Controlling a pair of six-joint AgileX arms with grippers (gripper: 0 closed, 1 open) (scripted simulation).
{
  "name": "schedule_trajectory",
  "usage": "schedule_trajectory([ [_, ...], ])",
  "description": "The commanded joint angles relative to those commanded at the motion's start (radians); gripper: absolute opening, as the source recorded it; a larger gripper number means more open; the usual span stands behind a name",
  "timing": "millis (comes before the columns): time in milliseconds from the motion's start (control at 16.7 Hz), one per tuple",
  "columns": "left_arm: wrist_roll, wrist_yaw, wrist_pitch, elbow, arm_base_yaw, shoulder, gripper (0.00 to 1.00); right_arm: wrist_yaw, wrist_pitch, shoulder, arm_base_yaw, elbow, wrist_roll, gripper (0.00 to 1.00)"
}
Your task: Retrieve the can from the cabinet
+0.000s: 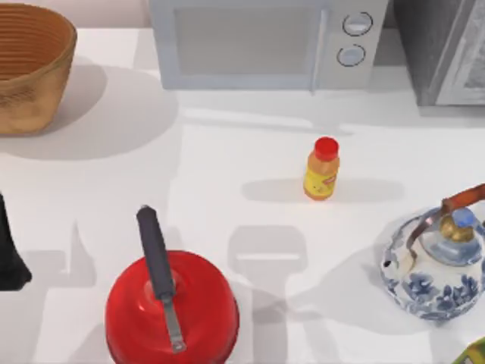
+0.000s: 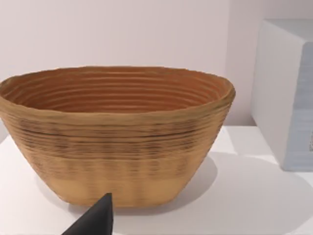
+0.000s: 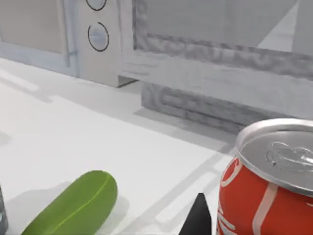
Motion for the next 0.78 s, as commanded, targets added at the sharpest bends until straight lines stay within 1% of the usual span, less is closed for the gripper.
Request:
schedule_trajectory([
  [180,0.0,0.0,0.0,0.0,0.0,0.0,1.0,-0.051,0.044,0.066,-0.03,0.021,-0.001,0.0],
  [420,0.0,0.0,0.0,0.0,0.0,0.0,1.0,-0.052,0.045,0.067,-0.031,0.021,-0.001,0.0],
  [480,0.0,0.0,0.0,0.0,0.0,0.0,1.0,0.124,0.016,0.143,-0.019,0.186,0.006,0.0],
  [600,0.0,0.0,0.0,0.0,0.0,0.0,1.0,0.113,0.018,0.136,-0.012,0.168,0.002,0.0],
  [780,0.0,0.0,0.0,0.0,0.0,0.0,1.0,0.066,0.031,0.108,0.017,0.079,-0.015,0.0],
])
